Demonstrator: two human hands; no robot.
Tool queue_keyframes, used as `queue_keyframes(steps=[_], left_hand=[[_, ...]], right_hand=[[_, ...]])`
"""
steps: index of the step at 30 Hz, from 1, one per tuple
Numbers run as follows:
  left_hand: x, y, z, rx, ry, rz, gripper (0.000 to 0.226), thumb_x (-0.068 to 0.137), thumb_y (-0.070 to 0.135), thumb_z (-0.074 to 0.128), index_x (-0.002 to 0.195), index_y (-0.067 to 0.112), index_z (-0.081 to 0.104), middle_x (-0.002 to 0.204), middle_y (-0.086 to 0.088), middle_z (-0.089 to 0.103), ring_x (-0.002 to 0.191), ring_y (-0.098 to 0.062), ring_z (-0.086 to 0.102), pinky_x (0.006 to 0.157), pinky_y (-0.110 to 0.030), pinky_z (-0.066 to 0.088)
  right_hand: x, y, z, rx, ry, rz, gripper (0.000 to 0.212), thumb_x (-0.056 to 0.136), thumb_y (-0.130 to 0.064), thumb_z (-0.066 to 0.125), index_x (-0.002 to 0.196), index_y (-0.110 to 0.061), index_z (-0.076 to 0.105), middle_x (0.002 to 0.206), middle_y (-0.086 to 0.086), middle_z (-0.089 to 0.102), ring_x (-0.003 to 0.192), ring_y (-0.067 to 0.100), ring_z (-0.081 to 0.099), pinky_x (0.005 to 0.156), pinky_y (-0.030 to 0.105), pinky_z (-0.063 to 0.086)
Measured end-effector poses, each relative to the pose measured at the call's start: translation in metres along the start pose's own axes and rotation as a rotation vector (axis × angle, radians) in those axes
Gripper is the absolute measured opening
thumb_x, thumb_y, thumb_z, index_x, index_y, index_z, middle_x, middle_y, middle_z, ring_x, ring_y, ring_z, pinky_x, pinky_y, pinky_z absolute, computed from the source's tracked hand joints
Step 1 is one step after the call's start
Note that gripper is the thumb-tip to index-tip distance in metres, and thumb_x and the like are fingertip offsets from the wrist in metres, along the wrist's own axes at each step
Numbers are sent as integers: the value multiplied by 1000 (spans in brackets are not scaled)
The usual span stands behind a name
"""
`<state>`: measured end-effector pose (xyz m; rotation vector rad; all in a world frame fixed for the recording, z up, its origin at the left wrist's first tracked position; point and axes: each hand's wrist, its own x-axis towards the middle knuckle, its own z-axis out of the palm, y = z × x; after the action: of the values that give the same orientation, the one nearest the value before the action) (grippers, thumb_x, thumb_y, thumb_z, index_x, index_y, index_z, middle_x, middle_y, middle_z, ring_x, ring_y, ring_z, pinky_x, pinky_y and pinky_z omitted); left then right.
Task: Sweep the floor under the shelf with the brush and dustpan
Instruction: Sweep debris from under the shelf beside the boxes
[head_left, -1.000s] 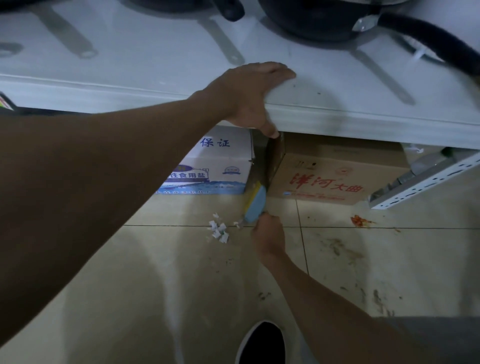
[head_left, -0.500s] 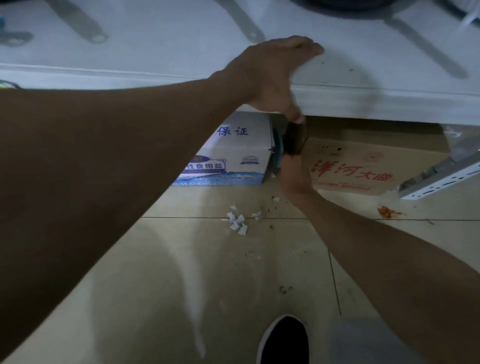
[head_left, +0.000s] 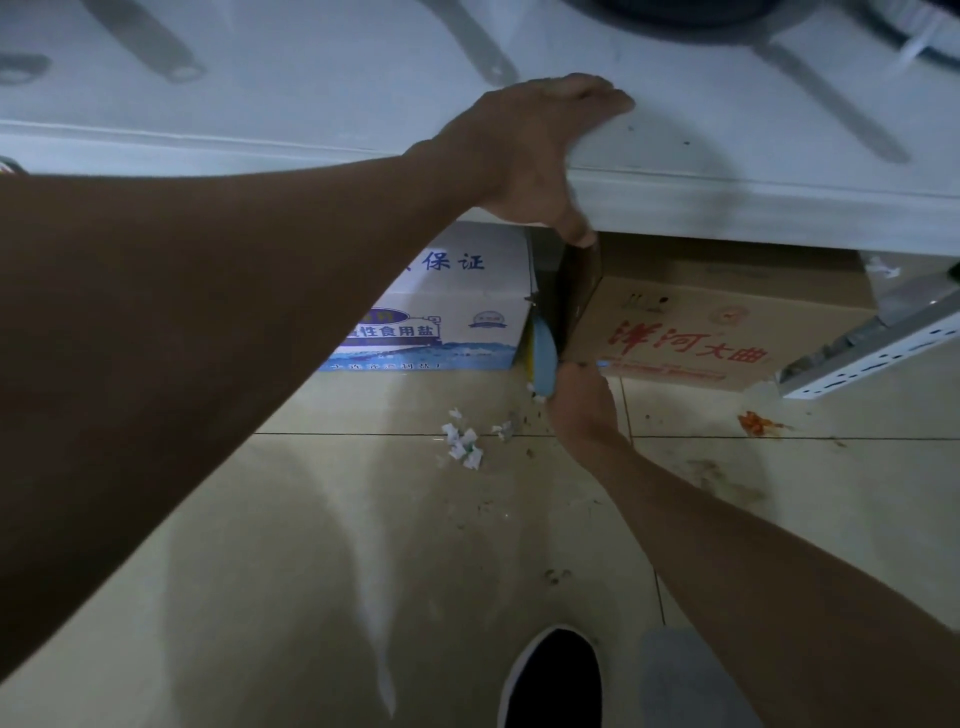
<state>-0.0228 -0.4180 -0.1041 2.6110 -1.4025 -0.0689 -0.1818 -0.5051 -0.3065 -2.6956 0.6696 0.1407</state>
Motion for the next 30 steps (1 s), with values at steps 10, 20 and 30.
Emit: queue_keyframes(steps=[10,20,30], left_hand=[[0,0,0,3,-1,4,116,64,67,74,156,29,15,162,6,16,147,-22,20,117,-45,21],[5,-4,5,45,21,28,116,64,69,71,156,27,15,163,5,14,148,-21,17,116,-42,19],[0,0,0,20,2,12,116,63,68,73,156,29,15,162,5,16,147,-22,20,117,-44,20]], right_hand=[[16,-3,-5,75,98,-51,18,86,-5,57,102,0,65,99,19,67,89,31,64,65,27,42],[17,-10,8,46,60,-7,21,88,-5,61,108,2,61,108,21,64,98,32,64,77,33,51],[-36,5,7,-45,-1,-23,29,90,0,45,118,0,55,109,20,61,99,33,61,80,37,50]])
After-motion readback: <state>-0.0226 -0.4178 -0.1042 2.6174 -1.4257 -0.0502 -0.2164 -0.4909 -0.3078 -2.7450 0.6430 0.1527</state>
